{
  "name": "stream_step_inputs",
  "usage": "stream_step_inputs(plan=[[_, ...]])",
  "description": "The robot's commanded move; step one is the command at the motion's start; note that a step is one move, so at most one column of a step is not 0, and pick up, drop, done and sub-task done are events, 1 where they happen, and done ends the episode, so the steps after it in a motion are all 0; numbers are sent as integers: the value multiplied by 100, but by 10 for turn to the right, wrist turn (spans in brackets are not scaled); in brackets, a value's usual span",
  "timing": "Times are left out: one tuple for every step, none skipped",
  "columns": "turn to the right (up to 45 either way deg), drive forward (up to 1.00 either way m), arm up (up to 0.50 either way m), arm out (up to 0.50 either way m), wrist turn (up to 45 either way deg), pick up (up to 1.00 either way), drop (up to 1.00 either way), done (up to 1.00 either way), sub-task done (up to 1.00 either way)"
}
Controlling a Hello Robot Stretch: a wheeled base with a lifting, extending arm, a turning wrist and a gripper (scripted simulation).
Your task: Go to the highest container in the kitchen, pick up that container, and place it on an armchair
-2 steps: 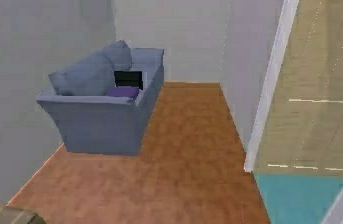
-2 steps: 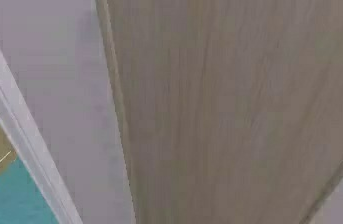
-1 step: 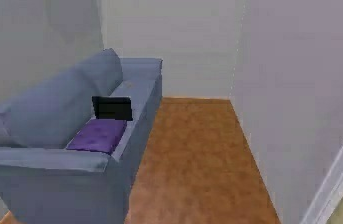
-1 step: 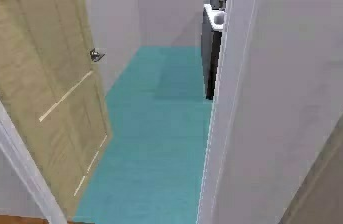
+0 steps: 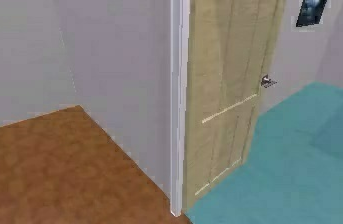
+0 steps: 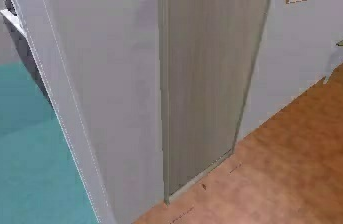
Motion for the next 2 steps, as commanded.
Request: stream_step_inputs(plan=[[240, 0, 0, 0, 0, 0, 0, 0, 0], [0, 50, 0, 0, 0, 0, 0, 0, 0]])
